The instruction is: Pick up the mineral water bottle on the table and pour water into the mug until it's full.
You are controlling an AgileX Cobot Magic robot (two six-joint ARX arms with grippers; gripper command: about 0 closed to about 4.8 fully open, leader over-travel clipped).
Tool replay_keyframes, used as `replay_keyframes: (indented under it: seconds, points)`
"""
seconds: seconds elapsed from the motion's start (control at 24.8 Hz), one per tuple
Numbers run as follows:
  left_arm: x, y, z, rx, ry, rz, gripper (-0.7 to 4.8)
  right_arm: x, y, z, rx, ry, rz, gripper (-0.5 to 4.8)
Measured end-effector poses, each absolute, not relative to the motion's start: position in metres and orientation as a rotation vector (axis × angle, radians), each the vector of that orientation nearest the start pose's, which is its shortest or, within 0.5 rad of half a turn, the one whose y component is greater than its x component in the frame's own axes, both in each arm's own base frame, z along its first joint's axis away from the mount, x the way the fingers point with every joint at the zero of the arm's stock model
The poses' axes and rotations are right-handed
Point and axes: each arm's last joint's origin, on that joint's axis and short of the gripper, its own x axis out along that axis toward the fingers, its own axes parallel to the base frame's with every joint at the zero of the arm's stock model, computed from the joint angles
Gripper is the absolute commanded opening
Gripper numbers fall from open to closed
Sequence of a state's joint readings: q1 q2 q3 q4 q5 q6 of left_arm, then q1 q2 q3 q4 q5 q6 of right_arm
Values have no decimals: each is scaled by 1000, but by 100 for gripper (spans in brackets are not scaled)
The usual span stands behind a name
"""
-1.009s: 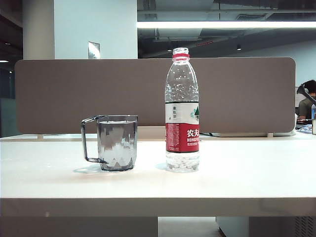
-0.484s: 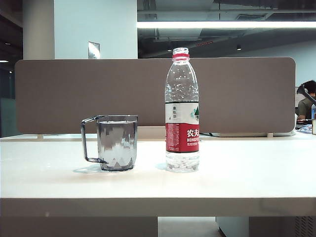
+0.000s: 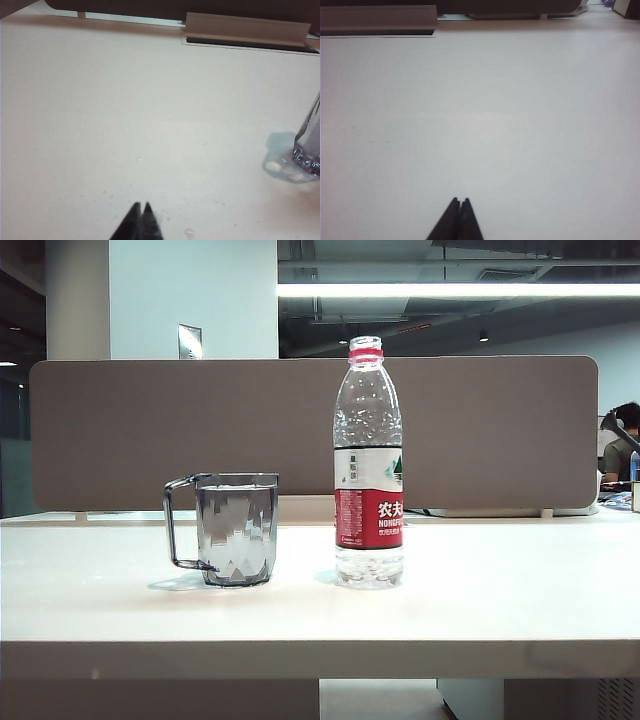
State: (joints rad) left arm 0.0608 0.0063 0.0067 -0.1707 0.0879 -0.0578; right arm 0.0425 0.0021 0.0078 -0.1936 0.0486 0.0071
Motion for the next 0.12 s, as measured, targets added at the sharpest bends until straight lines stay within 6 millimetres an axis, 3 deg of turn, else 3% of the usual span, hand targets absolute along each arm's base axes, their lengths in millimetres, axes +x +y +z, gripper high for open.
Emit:
replay_keyframes:
  seconds: [0.12]
  points:
    - [96, 3, 149, -70, 171, -22, -5, 96, 3, 147, -2, 188, -7, -5]
